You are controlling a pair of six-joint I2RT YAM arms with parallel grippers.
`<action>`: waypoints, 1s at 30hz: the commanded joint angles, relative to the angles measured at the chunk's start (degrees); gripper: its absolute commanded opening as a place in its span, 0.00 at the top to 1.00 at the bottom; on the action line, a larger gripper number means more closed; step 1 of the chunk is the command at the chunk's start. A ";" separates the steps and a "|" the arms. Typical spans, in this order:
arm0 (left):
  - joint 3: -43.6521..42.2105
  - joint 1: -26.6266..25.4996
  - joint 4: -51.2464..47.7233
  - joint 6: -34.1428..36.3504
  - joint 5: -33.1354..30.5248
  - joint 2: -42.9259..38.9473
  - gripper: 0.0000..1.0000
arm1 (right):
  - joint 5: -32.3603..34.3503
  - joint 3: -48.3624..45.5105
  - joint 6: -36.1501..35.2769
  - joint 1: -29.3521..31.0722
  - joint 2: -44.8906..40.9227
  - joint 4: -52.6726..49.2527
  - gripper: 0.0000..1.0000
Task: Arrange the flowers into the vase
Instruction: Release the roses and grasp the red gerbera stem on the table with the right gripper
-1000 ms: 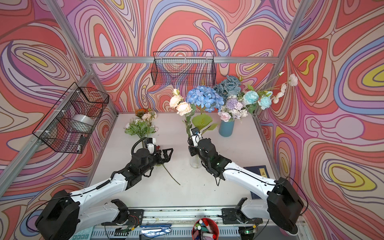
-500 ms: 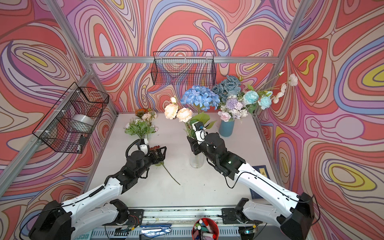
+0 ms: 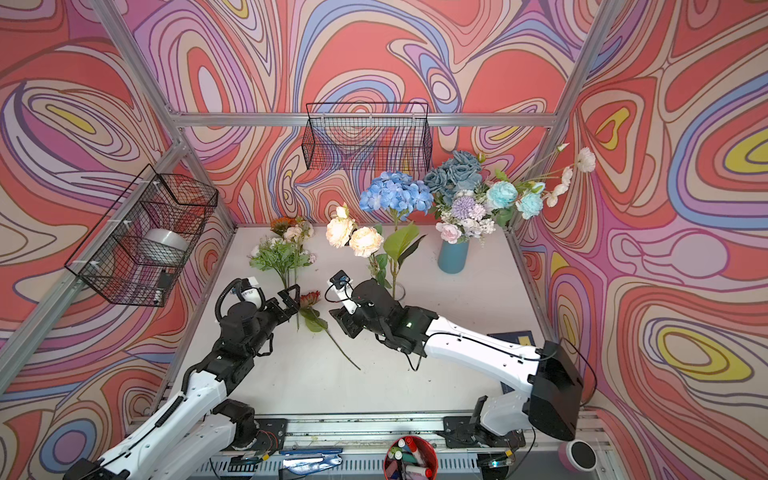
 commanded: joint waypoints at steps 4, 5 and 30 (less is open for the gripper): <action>-2.35 5.00 -5.96 -1.94 2.48 -2.48 0.00 | -3.85 9.47 2.39 0.76 13.00 -8.55 0.46; -2.63 5.66 -5.80 -2.28 3.08 -2.41 0.00 | -3.82 11.13 2.15 0.78 15.02 -10.79 0.46; -3.92 7.11 -4.90 -2.44 5.85 -1.84 0.00 | 5.06 34.33 1.60 0.73 47.21 -25.06 0.61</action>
